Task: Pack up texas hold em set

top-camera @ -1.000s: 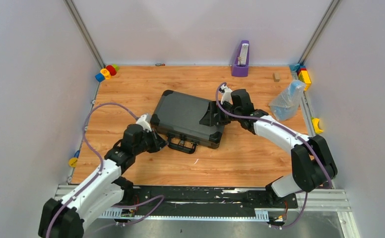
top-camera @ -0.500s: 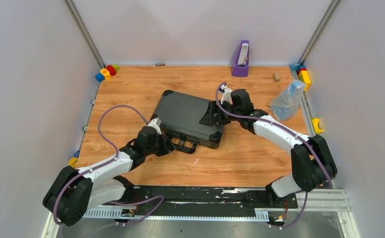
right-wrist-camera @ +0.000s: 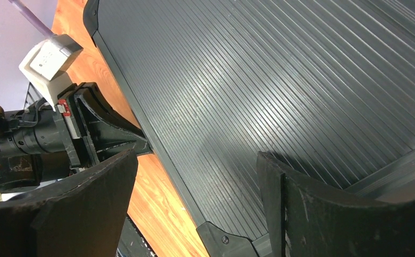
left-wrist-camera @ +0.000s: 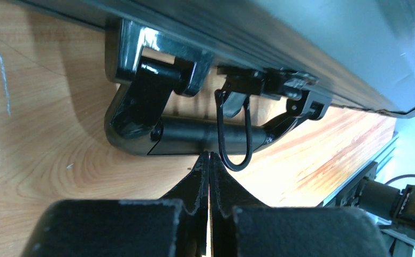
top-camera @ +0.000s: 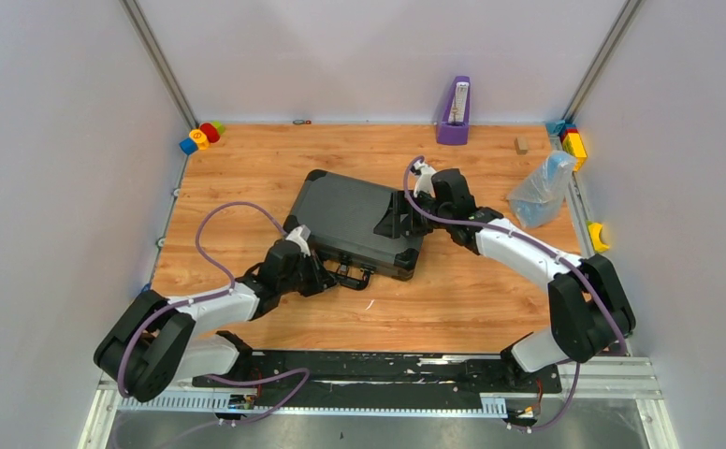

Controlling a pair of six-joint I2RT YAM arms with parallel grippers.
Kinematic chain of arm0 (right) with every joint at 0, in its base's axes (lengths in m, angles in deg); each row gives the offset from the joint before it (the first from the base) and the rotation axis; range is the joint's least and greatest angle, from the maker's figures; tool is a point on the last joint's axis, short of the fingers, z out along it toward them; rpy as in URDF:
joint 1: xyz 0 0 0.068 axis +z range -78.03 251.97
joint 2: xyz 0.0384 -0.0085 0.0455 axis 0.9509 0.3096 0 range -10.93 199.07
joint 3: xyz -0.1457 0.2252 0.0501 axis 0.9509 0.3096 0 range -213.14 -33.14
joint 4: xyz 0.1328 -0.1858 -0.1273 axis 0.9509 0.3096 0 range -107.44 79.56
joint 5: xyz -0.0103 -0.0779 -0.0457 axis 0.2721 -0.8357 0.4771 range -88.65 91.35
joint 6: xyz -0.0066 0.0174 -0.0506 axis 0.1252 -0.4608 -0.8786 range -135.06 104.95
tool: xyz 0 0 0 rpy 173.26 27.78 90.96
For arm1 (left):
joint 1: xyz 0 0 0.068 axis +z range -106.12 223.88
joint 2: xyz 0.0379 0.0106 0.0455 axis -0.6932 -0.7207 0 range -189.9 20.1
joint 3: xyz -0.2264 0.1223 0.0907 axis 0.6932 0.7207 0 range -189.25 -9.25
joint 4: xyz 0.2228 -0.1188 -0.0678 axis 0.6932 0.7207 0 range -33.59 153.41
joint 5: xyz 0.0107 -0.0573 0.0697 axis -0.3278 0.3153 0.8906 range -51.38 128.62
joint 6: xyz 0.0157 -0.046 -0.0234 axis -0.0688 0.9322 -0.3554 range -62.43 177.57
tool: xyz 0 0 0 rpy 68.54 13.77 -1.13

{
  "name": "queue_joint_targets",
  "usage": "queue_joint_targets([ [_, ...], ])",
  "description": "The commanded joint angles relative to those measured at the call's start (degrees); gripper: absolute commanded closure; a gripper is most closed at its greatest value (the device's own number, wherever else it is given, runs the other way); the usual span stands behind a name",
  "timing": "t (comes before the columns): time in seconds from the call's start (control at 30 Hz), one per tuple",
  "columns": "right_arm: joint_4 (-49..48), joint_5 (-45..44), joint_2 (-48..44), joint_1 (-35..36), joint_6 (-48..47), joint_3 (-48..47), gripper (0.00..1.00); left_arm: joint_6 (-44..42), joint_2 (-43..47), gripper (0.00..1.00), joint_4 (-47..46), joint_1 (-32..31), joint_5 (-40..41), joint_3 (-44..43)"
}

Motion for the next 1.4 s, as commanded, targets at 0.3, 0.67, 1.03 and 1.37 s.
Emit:
queue_joint_targets([
  [0.3, 6.9, -0.7, -1.3, 1.8, 0.5, 2.4, 0.17, 0.3, 3.9, 1.00, -2.8, -0.1, 3.9, -3.6],
  [0.67, 7.1, -1.1, -1.9, 2.4, 0.6, 3.0, 0.17, -1.0, 1.6, 1.00, -3.7, -0.1, 5.5, -6.0],
  [1.03, 7.1, -1.5, -2.6, 2.6, 0.7, 3.5, 0.17, 3.5, -2.6, 1.00, -15.8, 0.0, 5.3, -2.6],
  [1.37, 8.5, -2.8, -1.6, 4.2, -0.9, 2.8, 0.15, 3.0, 4.4, 1.00, -10.4, -0.1, 8.8, -3.2],
])
